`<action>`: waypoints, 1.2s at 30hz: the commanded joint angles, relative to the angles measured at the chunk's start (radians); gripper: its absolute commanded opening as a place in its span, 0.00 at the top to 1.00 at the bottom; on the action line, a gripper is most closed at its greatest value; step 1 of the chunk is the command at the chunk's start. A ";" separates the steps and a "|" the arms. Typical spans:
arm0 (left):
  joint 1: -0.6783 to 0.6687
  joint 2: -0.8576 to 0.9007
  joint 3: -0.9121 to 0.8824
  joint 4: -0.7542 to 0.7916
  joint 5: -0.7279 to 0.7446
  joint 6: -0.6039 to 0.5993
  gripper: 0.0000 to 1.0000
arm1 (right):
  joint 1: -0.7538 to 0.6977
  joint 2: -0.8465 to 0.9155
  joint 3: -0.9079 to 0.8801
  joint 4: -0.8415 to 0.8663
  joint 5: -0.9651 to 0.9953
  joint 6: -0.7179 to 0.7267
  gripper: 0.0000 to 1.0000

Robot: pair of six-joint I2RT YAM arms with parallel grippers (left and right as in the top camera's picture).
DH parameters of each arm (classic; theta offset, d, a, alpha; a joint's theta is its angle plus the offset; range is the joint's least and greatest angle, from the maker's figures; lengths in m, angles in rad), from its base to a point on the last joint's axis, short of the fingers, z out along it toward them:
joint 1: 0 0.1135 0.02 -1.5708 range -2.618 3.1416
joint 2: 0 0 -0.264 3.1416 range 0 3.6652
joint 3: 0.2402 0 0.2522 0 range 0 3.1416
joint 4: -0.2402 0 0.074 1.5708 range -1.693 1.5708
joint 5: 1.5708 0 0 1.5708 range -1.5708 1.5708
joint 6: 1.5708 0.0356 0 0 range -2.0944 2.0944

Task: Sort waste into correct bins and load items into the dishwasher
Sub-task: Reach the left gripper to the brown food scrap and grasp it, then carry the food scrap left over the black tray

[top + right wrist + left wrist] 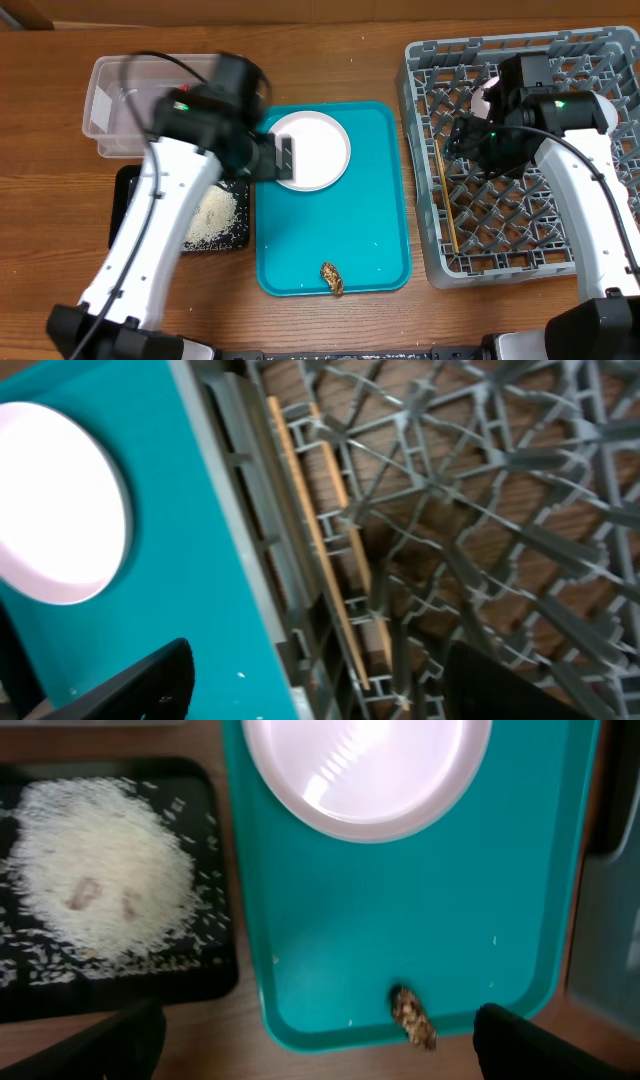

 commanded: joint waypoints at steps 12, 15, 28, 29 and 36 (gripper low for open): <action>-0.388 0.025 -0.401 0.157 0.101 0.047 0.00 | -0.005 0.001 0.008 -0.002 0.071 -0.002 0.11; -0.414 0.037 -0.441 0.200 0.102 0.011 0.00 | -0.005 0.001 0.008 -0.008 0.071 -0.002 0.11; -0.420 0.165 -0.483 0.305 0.123 -0.029 0.00 | -0.005 0.001 0.008 -0.024 0.071 -0.002 0.11; -0.421 0.180 -0.483 0.308 0.130 -0.026 0.00 | -0.005 0.001 0.008 -0.024 0.071 -0.002 0.11; -0.421 0.272 -0.483 0.327 0.186 -0.021 0.10 | -0.005 0.001 0.008 -0.024 0.071 -0.002 0.11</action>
